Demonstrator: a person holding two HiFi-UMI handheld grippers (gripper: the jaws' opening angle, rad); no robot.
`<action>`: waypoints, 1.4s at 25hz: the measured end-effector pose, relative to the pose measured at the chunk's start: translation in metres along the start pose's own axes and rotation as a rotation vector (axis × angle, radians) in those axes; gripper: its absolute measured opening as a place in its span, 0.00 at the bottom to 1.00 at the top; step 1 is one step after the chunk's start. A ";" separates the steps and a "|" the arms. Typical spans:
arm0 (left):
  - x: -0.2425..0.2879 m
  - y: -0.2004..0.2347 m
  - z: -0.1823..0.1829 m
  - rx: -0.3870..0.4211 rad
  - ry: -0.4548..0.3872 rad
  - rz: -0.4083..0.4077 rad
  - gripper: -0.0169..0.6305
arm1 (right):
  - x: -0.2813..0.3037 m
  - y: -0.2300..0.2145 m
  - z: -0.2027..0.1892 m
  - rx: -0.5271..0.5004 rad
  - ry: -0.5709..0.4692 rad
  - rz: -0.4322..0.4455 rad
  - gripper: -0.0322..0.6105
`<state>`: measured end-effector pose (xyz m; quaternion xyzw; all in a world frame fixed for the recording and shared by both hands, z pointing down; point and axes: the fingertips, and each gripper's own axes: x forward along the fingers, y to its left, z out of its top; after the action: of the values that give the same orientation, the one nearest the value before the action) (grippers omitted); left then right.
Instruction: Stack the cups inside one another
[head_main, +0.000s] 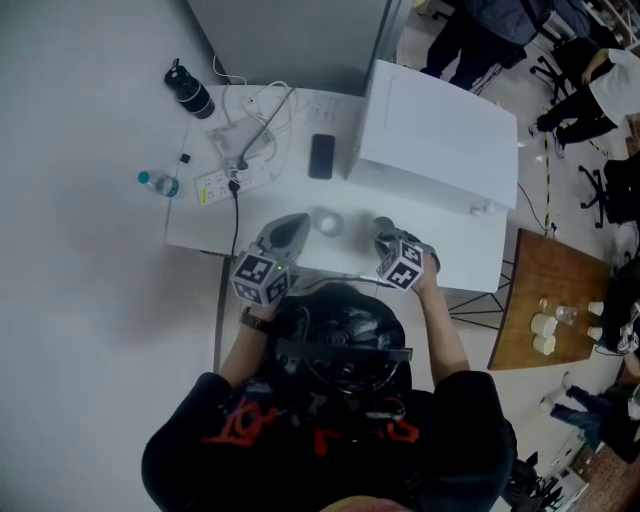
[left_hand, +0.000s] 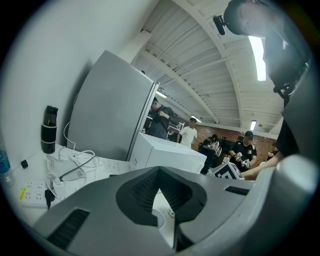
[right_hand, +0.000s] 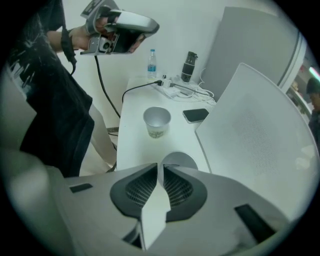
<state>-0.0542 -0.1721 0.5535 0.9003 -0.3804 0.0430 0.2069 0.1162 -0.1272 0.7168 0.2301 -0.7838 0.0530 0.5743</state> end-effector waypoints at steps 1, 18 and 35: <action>0.000 -0.001 0.000 0.001 0.000 -0.002 0.03 | 0.001 0.001 -0.002 0.028 -0.021 0.009 0.12; 0.008 -0.004 -0.002 -0.006 0.007 -0.013 0.03 | -0.007 0.005 -0.009 -0.064 0.014 -0.045 0.18; -0.006 0.000 -0.007 -0.035 -0.006 0.025 0.03 | 0.027 0.004 -0.008 -0.118 0.098 -0.015 0.10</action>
<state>-0.0580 -0.1651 0.5588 0.8919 -0.3929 0.0362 0.2211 0.1151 -0.1292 0.7456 0.1986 -0.7548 0.0136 0.6250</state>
